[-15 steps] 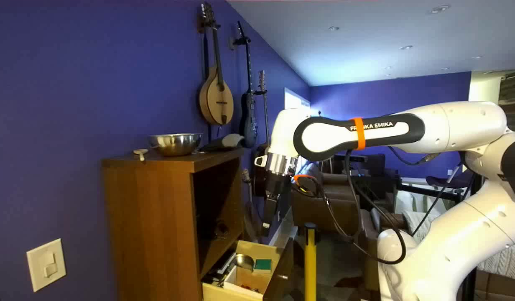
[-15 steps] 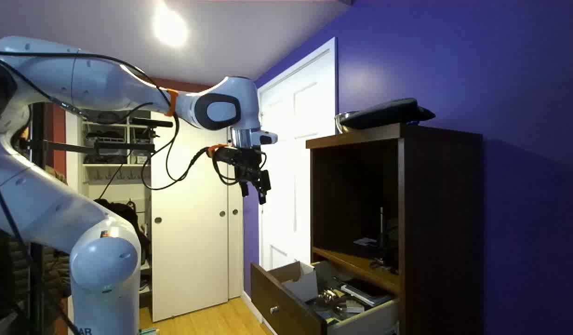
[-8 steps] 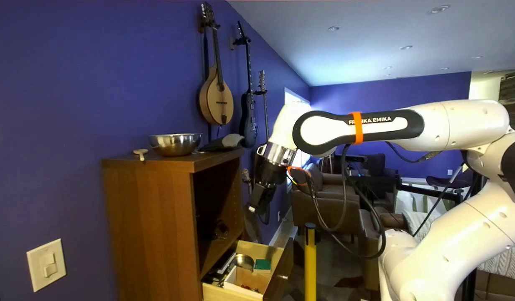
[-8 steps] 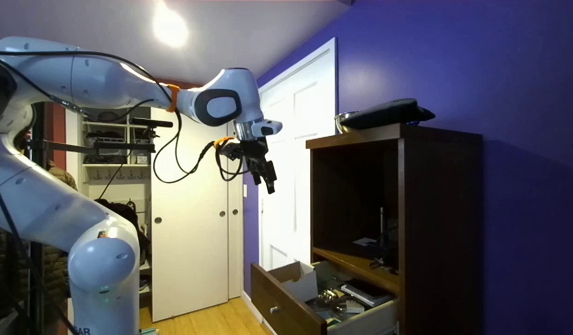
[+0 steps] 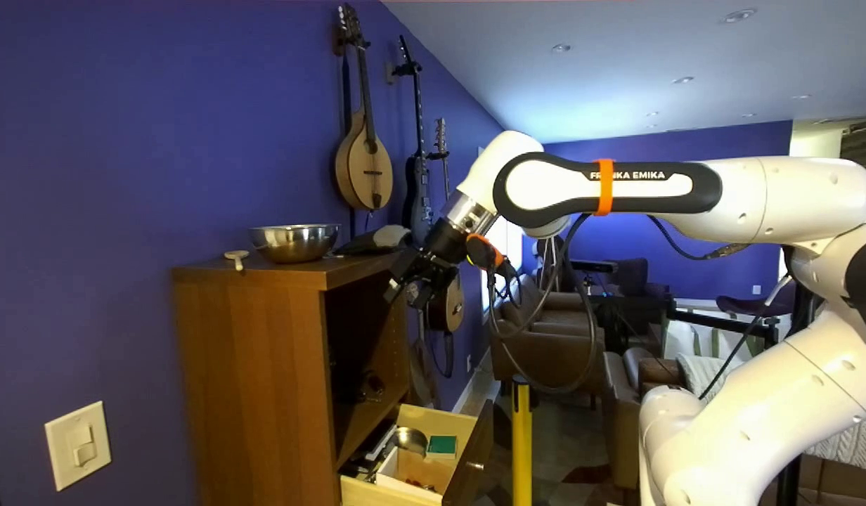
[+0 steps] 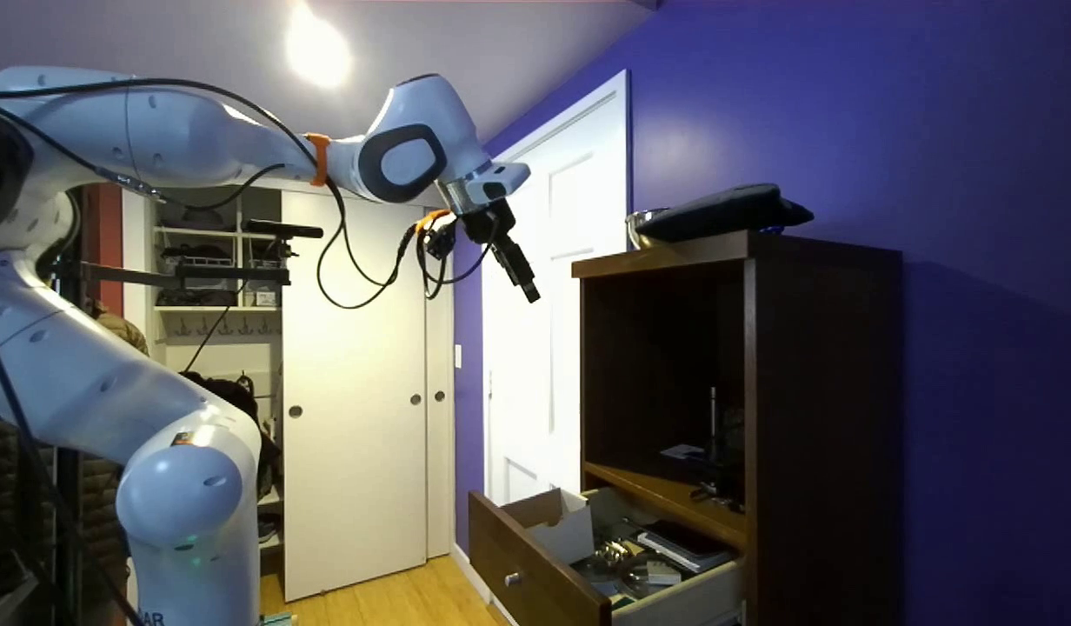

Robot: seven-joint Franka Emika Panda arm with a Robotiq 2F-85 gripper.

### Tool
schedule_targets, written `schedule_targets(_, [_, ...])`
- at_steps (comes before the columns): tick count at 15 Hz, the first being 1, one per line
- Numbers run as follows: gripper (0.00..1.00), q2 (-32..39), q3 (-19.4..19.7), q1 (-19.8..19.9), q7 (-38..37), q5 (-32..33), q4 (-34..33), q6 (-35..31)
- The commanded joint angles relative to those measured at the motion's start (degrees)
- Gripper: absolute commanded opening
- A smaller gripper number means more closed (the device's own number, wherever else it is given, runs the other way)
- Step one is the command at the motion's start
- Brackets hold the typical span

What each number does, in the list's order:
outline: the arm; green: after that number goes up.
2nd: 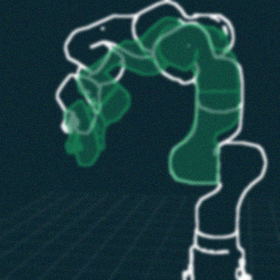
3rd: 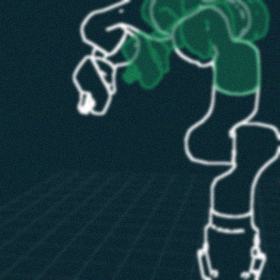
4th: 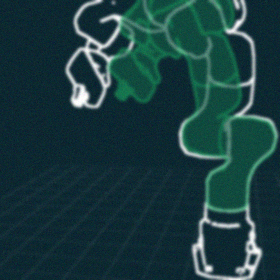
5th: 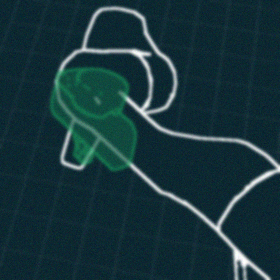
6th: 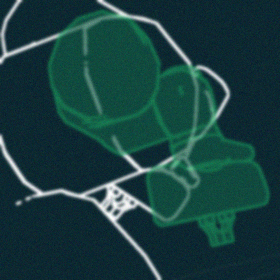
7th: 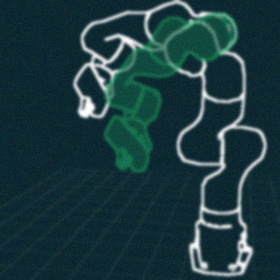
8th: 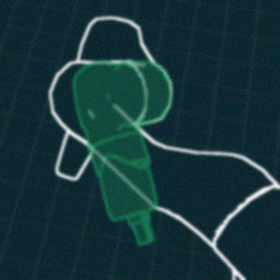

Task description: Close the top drawer

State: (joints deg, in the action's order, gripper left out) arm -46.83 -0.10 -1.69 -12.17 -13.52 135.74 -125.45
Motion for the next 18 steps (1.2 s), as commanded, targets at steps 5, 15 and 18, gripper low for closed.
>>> schedule_targets(5, [1.00, 0.3, -2.5, 5.4, -0.4, 6.8, 2.8, 3.8])
schedule_targets(15, [1.00, 3.5, 2.5, 4.0, 6.8, 7.7, 8.5, 24.1])
schedule_targets(18, [1.00, 3.1, 1.7, 5.1, 6.0, 8.2, 8.7, 24.6])
